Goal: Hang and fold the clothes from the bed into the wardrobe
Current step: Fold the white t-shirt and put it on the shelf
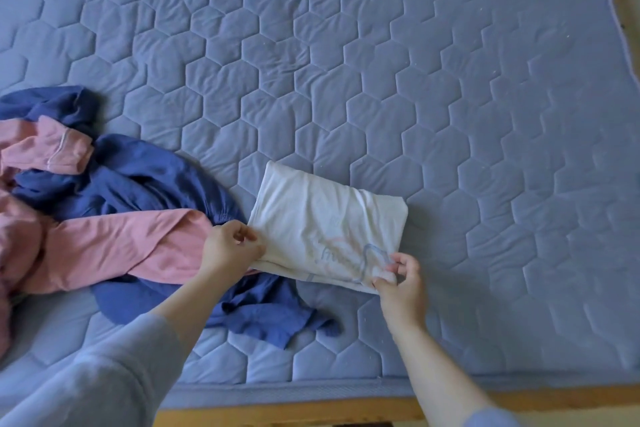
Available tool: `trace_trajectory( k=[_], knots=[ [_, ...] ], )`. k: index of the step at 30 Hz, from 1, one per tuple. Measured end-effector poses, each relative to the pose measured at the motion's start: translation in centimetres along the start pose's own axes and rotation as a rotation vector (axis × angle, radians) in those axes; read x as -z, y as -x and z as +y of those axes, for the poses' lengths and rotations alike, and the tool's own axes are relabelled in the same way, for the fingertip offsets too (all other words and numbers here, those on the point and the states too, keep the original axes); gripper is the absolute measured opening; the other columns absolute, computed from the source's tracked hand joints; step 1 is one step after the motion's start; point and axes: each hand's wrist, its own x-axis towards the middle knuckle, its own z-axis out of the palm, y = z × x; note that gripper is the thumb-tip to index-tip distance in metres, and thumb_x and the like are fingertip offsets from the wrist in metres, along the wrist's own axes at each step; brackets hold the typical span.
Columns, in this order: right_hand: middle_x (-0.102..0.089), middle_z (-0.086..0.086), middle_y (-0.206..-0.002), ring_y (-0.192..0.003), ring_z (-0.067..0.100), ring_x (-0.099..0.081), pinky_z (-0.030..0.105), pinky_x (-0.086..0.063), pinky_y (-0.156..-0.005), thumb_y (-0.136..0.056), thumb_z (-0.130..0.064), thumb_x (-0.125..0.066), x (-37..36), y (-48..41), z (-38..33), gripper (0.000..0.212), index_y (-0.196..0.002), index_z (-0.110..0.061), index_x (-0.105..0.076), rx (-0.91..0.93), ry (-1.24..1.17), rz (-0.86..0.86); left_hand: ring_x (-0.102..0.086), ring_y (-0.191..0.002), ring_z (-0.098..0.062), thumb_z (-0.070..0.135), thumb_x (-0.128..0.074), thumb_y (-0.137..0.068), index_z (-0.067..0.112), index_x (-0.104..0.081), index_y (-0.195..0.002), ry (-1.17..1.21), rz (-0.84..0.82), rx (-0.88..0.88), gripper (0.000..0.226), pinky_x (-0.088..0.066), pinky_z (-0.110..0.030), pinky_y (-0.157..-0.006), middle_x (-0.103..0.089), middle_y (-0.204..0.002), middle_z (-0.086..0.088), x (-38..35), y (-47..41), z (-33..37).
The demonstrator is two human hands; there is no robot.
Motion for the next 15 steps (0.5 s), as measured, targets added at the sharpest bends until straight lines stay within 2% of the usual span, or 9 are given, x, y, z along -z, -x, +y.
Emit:
trace_trajectory(
  k=[2,4,6,8,10,12,15],
  knots=[
    [-0.055,0.002,-0.104,-0.091,0.019,-0.055,0.009,-0.037,-0.068,-0.077,0.008,-0.066,-0.3,0.3,0.0,0.050,-0.119,-0.015,-0.052,0.063,0.079,0.021,-0.056,-0.082,-0.017,0.015,-0.076,-0.075,0.014,-0.065,-0.092,-0.064,0.017,-0.065,0.020,-0.038,-0.021,-0.061,-0.062,-0.095,-0.004,0.0,-0.1,-0.1],
    [-0.054,0.003,-0.106,-0.096,0.021,-0.056,0.020,-0.041,-0.075,-0.076,0.005,-0.069,-0.5,0.2,-0.3,0.055,-0.125,-0.012,-0.050,0.114,0.101,0.047,-0.056,-0.079,-0.015,0.024,-0.074,-0.079,0.018,-0.060,-0.099,-0.083,0.051,-0.094,0.025,-0.039,-0.024,-0.060,-0.059,-0.094,-0.001,0.0,-0.3,0.2],
    [-0.054,0.004,-0.108,-0.099,0.023,-0.056,0.027,-0.045,-0.080,-0.073,-0.004,-0.078,-0.7,-0.1,-0.9,0.068,-0.132,-0.010,-0.046,0.087,0.094,0.052,-0.055,-0.073,-0.009,0.034,-0.072,-0.081,0.020,-0.059,-0.099,-0.096,0.070,-0.080,0.026,-0.039,-0.024,-0.056,-0.059,-0.087,0.004,0.0,-0.7,0.5],
    [-0.054,0.007,-0.113,-0.101,0.024,-0.056,0.032,-0.045,-0.084,-0.071,-0.014,-0.083,-0.8,-0.4,-1.3,0.081,-0.139,-0.011,-0.039,-0.014,0.045,0.041,-0.054,-0.072,-0.010,0.039,-0.074,-0.080,0.019,-0.057,-0.097,-0.115,0.069,-0.031,0.031,-0.041,-0.026,-0.058,-0.059,-0.081,0.008,-0.1,-1.0,0.4],
    [-0.055,0.010,-0.114,-0.099,0.026,-0.058,0.030,-0.043,-0.079,-0.072,-0.016,-0.083,-0.9,-0.8,-1.3,0.084,-0.141,-0.011,-0.036,-0.096,-0.020,0.052,-0.057,-0.075,-0.014,0.038,-0.079,-0.076,0.018,-0.056,-0.098,-0.097,0.076,0.025,0.038,-0.042,-0.030,-0.062,-0.060,-0.080,0.007,-0.2,-1.3,0.2],
    [-0.055,0.010,-0.113,-0.093,0.024,-0.058,0.026,-0.040,-0.075,-0.075,-0.010,-0.079,-0.8,-1.1,-0.9,0.078,-0.141,-0.011,-0.037,-0.135,-0.022,0.068,-0.058,-0.074,-0.014,0.035,-0.081,-0.074,0.016,-0.059,-0.095,-0.066,0.086,0.052,0.036,-0.042,-0.028,-0.062,-0.061,-0.080,0.007,0.0,-1.5,-0.2],
    [-0.056,0.007,-0.109,-0.086,0.019,-0.054,0.014,-0.036,-0.059,-0.078,-0.002,-0.073,-0.5,-1.3,-0.1,0.067,-0.136,-0.015,-0.042,-0.107,0.052,0.081,-0.058,-0.068,-0.012,0.028,-0.082,-0.074,0.015,-0.061,-0.090,-0.031,0.117,0.039,0.029,-0.044,-0.027,-0.057,-0.062,-0.079,0.005,0.6,-1.4,-1.1]
  ],
)
